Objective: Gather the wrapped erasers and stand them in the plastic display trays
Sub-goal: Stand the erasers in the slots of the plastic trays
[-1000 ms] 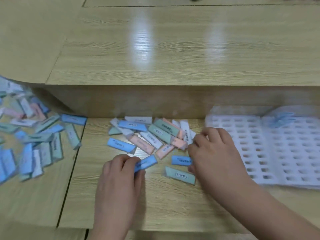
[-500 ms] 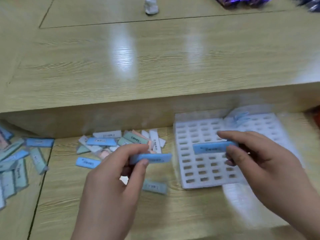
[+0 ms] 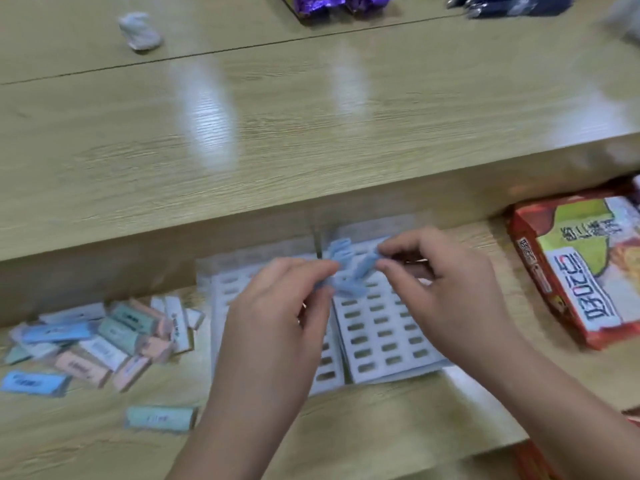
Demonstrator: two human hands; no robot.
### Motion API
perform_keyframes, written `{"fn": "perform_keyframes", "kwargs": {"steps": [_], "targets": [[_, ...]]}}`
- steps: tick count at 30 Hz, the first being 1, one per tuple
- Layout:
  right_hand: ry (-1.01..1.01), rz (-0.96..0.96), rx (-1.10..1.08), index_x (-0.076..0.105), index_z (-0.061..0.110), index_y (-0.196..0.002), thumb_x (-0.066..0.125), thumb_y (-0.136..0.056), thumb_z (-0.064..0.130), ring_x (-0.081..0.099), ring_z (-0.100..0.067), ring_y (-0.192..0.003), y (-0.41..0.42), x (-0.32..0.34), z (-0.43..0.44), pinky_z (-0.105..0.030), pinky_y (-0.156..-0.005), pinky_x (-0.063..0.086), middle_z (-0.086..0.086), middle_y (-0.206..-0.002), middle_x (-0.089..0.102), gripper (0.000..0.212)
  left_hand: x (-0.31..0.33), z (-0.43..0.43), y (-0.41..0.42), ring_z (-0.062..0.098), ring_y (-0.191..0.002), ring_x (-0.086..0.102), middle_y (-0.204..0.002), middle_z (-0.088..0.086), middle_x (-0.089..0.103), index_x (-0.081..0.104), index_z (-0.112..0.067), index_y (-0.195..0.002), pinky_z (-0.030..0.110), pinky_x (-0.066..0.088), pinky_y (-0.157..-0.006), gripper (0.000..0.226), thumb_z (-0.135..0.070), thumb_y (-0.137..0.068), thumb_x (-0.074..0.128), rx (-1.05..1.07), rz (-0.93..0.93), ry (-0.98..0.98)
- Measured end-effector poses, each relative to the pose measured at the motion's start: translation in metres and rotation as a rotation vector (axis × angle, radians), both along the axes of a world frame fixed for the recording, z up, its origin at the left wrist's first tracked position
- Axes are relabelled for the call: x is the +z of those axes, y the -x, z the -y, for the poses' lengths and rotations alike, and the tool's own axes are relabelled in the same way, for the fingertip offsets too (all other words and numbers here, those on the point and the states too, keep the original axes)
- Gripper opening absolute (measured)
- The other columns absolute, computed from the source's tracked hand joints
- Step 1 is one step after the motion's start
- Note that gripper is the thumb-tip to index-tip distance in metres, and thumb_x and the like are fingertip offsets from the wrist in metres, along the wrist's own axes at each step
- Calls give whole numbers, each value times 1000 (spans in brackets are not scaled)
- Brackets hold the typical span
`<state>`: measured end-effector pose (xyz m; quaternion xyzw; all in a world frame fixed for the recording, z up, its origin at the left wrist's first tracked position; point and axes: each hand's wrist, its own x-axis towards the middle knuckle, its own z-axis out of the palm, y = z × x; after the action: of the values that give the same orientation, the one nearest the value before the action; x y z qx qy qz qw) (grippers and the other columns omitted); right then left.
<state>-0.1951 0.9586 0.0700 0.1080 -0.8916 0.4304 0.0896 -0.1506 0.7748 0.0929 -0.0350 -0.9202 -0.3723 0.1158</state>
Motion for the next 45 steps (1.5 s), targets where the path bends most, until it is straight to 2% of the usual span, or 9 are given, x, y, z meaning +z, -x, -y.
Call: {"fn": "perform_keyframes", "kwargs": {"steps": [6, 15, 21, 25, 28, 32, 37, 41, 45], "targets": [[1, -22, 99, 67, 27, -96, 69, -89, 23, 66, -6, -84, 17, -19, -1, -34, -72, 56, 14, -89, 69, 9, -16, -18, 9, 9, -66, 56, -77, -10, 62, 62, -20, -88, 29, 42, -67, 15, -12, -85, 74, 34, -25, 205], [12, -88, 146, 69, 18, -97, 70, -89, 18, 67, -11, -85, 22, -23, -2, -36, -69, 57, 8, -91, 70, 8, -22, -10, 15, 19, -72, 63, -81, -4, 67, 65, -13, -83, 31, 44, -61, 6, -7, -82, 65, -62, -91, 296], [-176, -176, 283, 72, 15, -103, 62, -91, 12, 66, -12, -90, 19, -34, 1, -33, -72, 55, 4, -99, 70, 16, -43, -11, 13, 24, -84, 64, -97, 1, 68, 69, -9, -92, 39, 53, -59, 24, 5, -76, 79, -152, -91, 311], [-295, -190, 273, 71, 17, -114, 45, -87, 15, 61, -20, -79, 15, -33, -2, -35, -55, 52, -1, -104, 63, 38, -41, -16, 8, 15, -75, 45, -99, -3, 53, 70, -17, -108, 32, 38, -48, 23, -23, -92, 53, -63, -15, 332], [-281, -192, 198, 72, 19, -113, 47, -85, 7, 61, -22, -85, 8, -28, 2, -35, -59, 51, -1, -103, 63, 39, -41, -13, 3, 20, -75, 48, -92, 0, 50, 70, -21, -115, 35, 43, -44, 34, -26, -91, 46, -67, -49, 314], [-280, -216, 72, 71, 13, -114, 57, -83, 3, 58, -25, -90, -12, -7, 33, -22, -78, 37, -3, -100, 64, 35, -31, 29, -19, 16, -79, 54, -94, -3, 54, 65, -23, -128, 36, 49, -54, 37, -19, -91, 59, 35, -77, 215], [-260, -192, 311, 69, 19, -110, 57, -88, 19, 57, -19, -95, -49, 5, 125, -22, -87, 41, 5, -104, 66, 25, -35, 133, -70, 17, -82, 61, -97, -7, 58, 69, -26, -113, 39, 54, -63, 28, -32, -89, 55, 364, 12, 172], [-456, -24, 550, 61, 31, -108, 49, -86, 41, 58, -13, -89, -79, -8, 194, -30, -62, 55, 15, -99, 63, 27, -57, 218, -110, 31, -90, 64, -106, 2, 59, 69, -23, -113, 43, 53, -75, 26, -24, -87, 67, 642, 213, 248], [-707, 62, 585, 63, 27, -89, 79, -67, 48, 60, -14, -75, -89, -24, 232, -24, -46, 35, 9, -82, 61, 34, -76, 273, -122, 34, -100, 56, -116, 13, 52, 63, -20, -127, 44, 48, -84, 44, -20, -84, 70, 633, 324, 310]]}}
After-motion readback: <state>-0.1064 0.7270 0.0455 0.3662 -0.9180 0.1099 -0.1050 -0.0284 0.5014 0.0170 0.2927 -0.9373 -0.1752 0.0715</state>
